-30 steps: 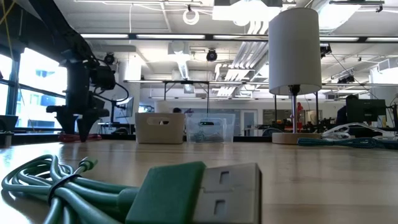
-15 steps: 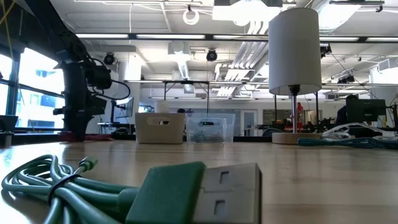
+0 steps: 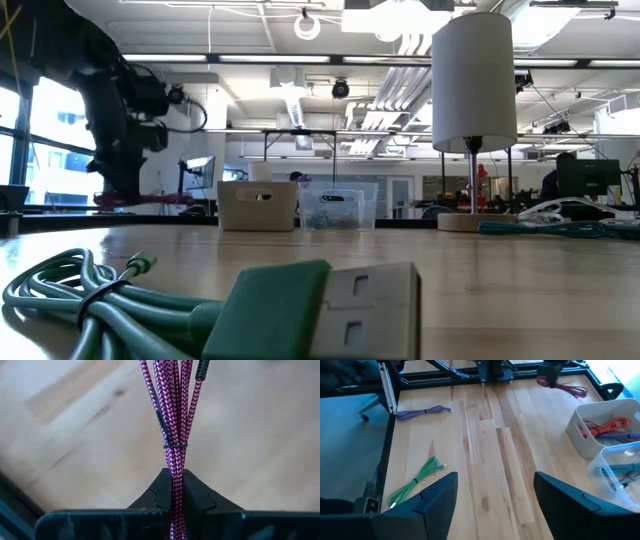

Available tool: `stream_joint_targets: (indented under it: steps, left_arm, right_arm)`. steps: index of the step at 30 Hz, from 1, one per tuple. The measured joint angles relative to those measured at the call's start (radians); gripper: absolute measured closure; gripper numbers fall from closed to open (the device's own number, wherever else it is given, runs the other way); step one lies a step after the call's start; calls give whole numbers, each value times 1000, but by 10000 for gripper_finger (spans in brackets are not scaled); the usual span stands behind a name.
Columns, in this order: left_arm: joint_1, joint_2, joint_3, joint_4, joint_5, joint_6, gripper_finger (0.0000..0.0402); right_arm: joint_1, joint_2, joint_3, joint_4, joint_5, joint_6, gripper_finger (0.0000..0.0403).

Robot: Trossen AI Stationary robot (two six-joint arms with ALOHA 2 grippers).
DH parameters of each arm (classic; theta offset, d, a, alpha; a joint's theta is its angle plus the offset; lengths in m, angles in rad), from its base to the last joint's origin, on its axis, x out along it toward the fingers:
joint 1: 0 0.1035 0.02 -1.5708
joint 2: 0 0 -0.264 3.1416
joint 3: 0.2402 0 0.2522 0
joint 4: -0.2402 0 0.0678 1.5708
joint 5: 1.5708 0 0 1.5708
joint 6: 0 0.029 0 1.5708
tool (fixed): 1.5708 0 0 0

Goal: Pick & Place USB Port
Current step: Put the pink and black USB cable into the white transparent bin

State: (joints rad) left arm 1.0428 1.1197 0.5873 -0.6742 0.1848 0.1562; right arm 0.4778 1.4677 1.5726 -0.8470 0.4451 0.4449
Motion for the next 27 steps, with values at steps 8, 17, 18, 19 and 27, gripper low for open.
stream_joint_targets:
  steps: [8,17,18,19,27]
  left_arm:
    - [-97,-323,2,-32,205,-50,390]
    - [-285,-673,3,257,373,-296,390]
    - [-313,-702,3,307,352,-335,390]
    - [-342,-729,3,352,325,-365,390]
    - [-615,-781,6,523,67,-452,390]
  right_arm:
    - [-3,-4,0,51,39,-88,149]
    - [-25,-3,0,144,18,-190,149]
    - [-30,-4,0,167,14,-201,149]
    - [-34,-4,0,202,3,-216,149]
    - [-90,-4,0,489,-79,-321,149]
